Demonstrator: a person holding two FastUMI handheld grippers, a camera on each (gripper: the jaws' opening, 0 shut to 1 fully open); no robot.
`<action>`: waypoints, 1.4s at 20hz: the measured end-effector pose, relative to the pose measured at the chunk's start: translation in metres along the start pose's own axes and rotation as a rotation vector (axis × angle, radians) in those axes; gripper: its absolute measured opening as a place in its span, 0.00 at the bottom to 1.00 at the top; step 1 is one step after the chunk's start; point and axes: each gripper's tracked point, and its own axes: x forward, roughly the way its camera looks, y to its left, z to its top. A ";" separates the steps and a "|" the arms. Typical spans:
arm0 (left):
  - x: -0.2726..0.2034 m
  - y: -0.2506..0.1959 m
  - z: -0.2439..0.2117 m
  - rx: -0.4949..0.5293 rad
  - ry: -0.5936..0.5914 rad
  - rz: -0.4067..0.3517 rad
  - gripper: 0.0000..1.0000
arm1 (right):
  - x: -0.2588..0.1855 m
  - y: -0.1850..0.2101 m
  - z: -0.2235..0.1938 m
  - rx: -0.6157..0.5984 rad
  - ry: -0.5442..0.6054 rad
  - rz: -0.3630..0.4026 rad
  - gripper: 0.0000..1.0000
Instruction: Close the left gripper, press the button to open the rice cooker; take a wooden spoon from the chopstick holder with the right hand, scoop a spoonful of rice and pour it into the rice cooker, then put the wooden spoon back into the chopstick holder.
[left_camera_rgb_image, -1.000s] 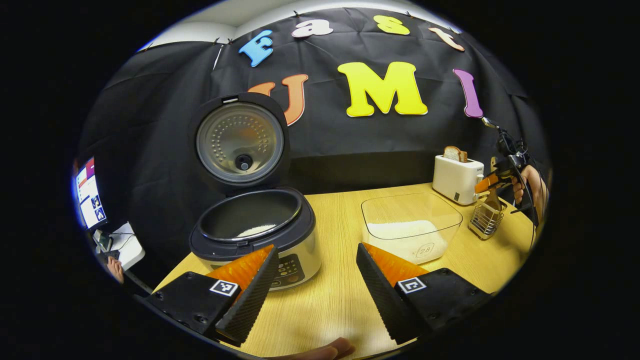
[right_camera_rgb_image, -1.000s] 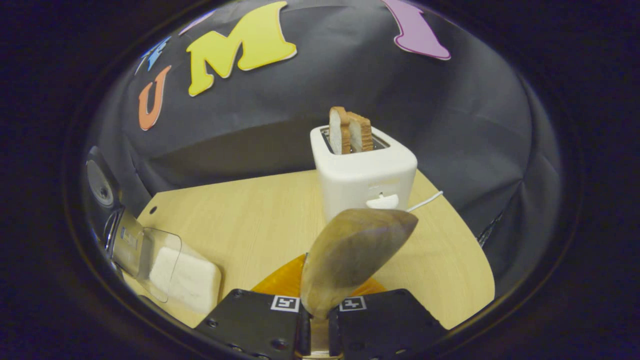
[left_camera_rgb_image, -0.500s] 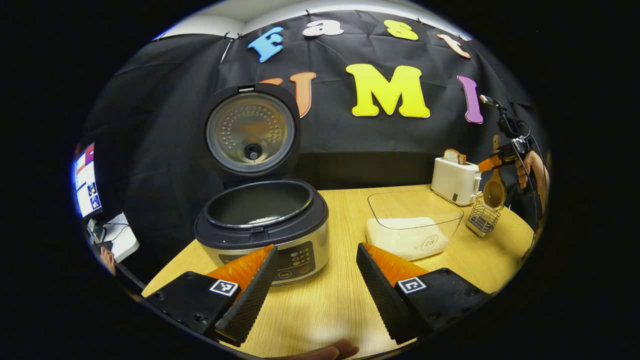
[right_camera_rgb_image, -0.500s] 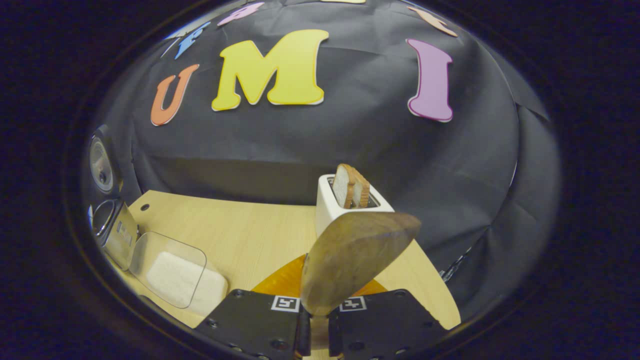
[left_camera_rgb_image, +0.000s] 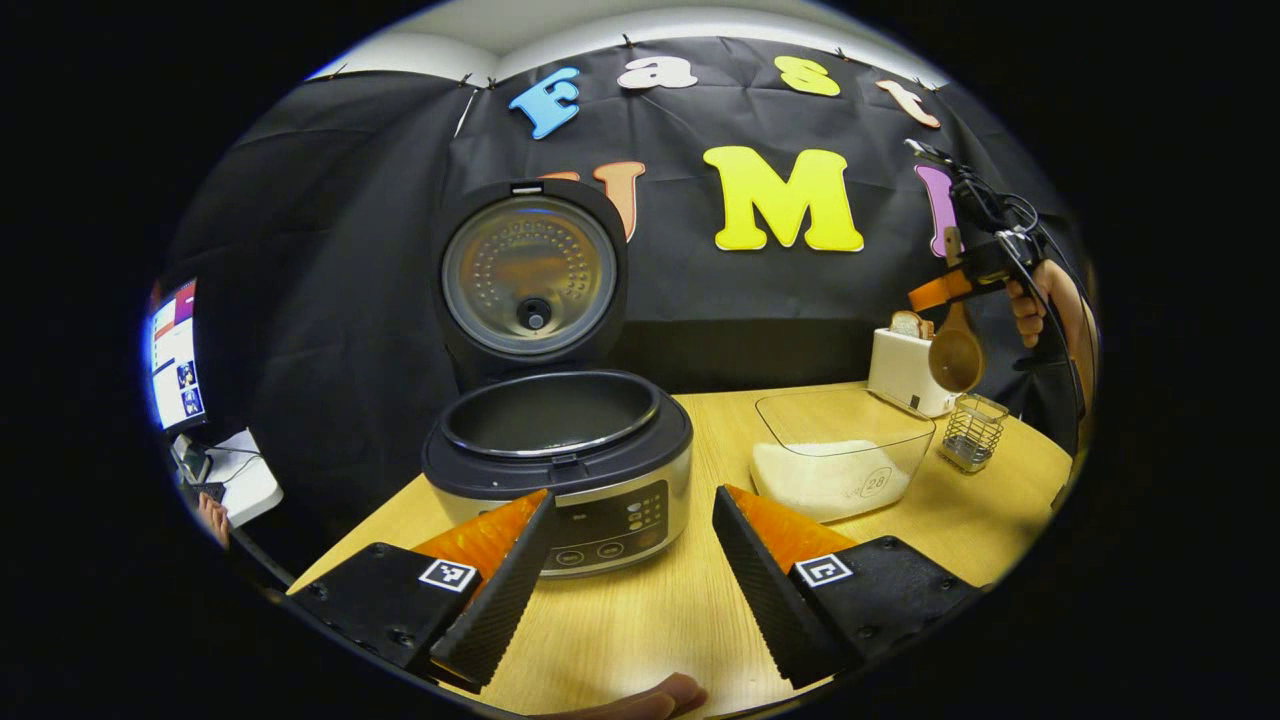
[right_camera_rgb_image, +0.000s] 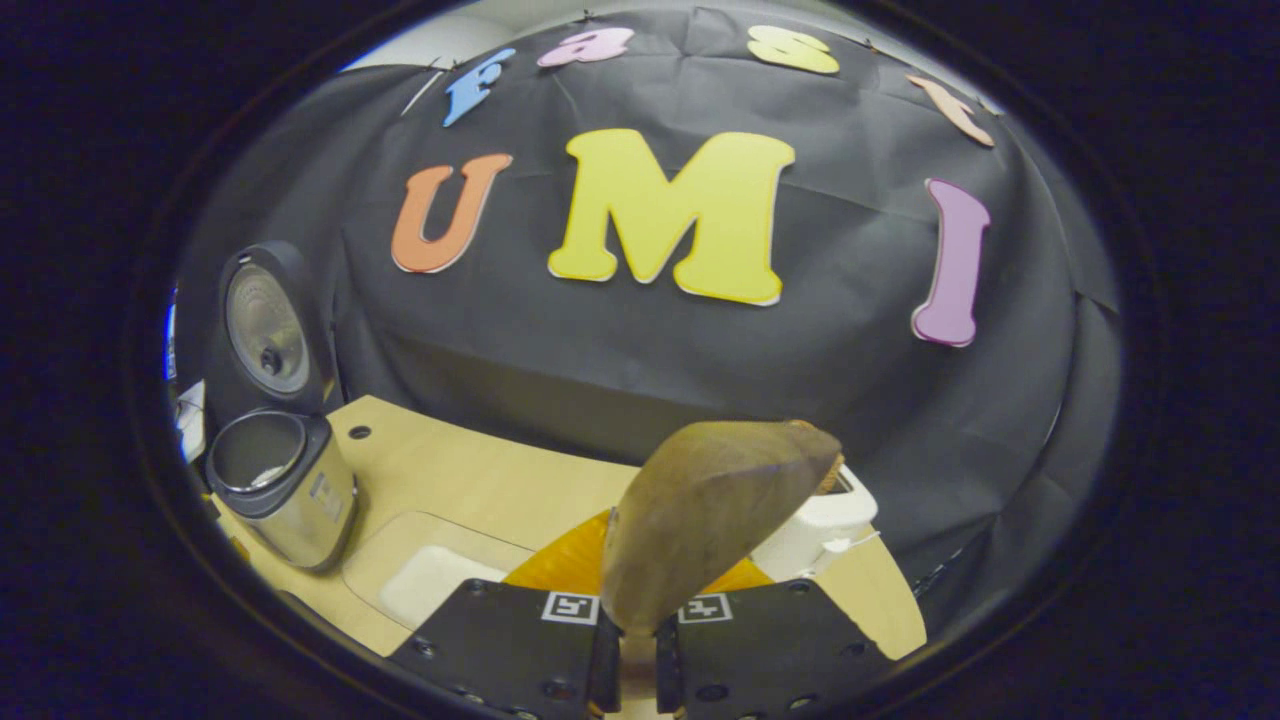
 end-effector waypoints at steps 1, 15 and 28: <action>-0.001 0.003 0.002 0.004 -0.011 0.004 0.99 | 0.006 0.017 -0.003 0.003 0.004 0.022 0.16; -0.011 0.053 -0.002 -0.038 -0.062 0.010 0.99 | 0.083 0.098 -0.077 -0.250 0.037 -0.081 0.15; -0.014 0.074 -0.022 -0.049 -0.038 0.005 0.99 | 0.085 0.125 -0.111 -0.184 0.114 -0.106 0.13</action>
